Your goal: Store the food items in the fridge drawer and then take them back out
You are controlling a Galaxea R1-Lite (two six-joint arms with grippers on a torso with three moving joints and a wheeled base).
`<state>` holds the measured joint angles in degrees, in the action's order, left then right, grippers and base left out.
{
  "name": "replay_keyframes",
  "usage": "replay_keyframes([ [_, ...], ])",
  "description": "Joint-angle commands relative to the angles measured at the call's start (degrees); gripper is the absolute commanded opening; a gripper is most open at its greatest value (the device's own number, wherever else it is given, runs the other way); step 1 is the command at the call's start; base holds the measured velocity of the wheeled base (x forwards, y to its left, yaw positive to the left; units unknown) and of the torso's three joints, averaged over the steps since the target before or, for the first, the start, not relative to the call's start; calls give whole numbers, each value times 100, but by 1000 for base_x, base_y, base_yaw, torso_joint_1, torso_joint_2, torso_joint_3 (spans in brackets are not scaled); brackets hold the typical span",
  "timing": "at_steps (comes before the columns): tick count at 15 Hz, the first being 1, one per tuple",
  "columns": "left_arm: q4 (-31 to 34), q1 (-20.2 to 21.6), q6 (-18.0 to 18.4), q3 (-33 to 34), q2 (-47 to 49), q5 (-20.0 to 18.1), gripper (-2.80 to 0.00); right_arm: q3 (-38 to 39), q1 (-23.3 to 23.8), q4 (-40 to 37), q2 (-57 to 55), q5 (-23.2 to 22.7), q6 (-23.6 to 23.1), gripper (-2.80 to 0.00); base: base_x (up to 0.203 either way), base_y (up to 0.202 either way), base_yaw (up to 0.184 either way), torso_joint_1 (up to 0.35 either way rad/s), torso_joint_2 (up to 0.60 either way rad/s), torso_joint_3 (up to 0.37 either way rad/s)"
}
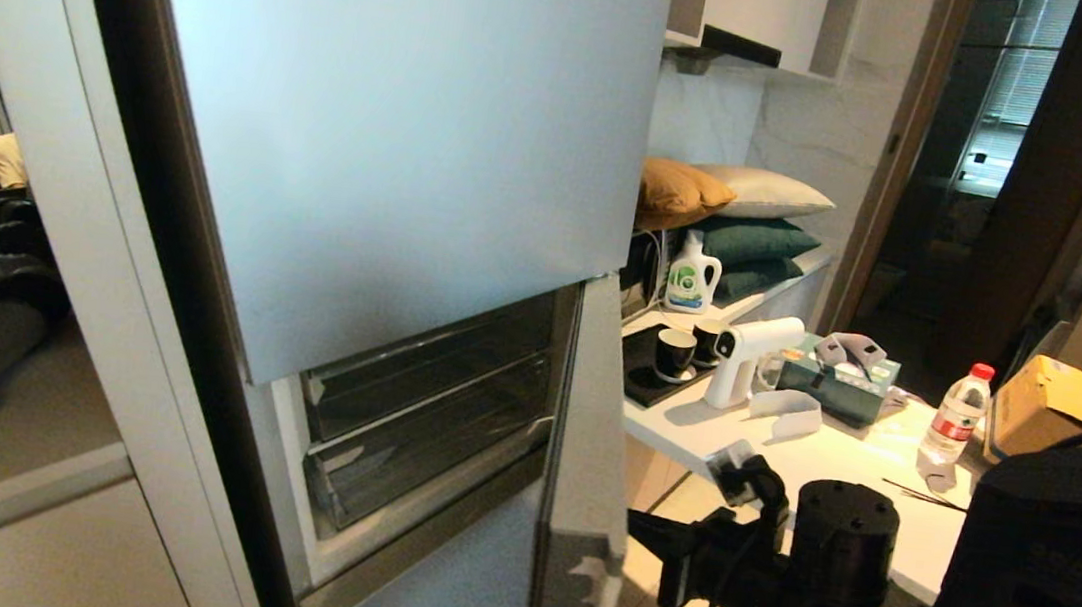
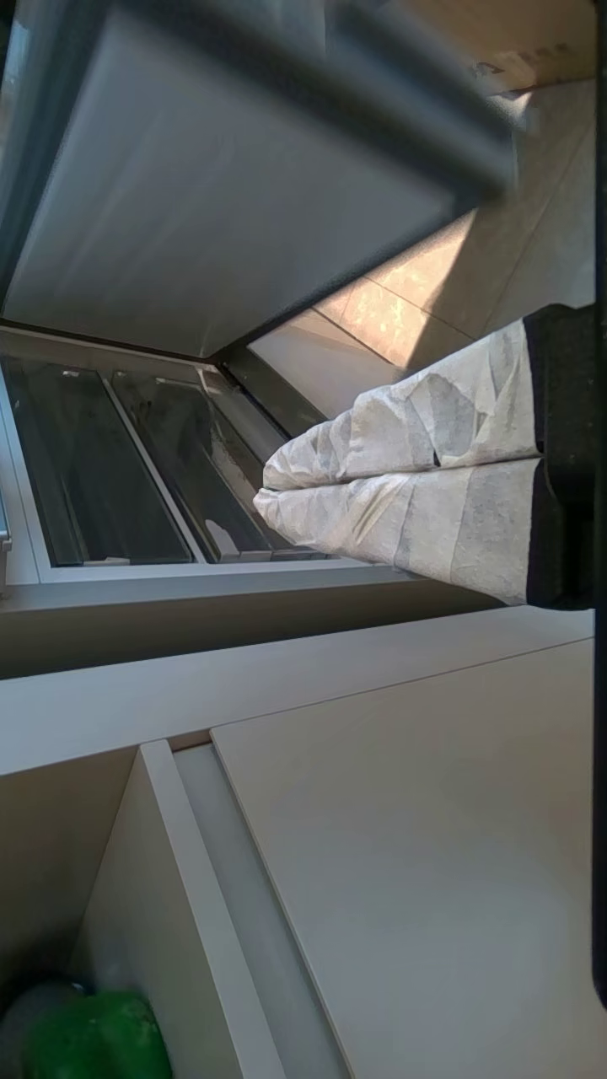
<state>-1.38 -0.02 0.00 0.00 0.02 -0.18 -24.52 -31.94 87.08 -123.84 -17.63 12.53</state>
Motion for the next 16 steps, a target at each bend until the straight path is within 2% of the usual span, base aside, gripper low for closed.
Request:
replay_keyframes([
  [1, -3, -6, 0, 62, -2, 1, -280, -666, -497, -326, 44, 269, 10, -280, 0, 0, 0, 0, 0, 0],
  [6, -3, 2, 0, 62, -2, 1, -280, -2580, -996, -2036, -43, 1042, 64, -280, 0, 0, 0, 0, 0, 0],
  [11, -3, 2, 0, 62, -2, 1, -280, -4577, -1144, -3308, -1087, 1381, 67, -280, 0, 0, 0, 0, 0, 0],
  [14, -3, 2, 0, 62, -2, 1, -280, -4741, -1210, -3663, -1239, 1992, 53, -280, 0, 0, 0, 0, 0, 0],
  [16, -3, 2, 0, 62, -2, 1, -280, -4858, -1197, -3721, -1307, 1972, 21, -280, 0, 0, 0, 0, 0, 0],
])
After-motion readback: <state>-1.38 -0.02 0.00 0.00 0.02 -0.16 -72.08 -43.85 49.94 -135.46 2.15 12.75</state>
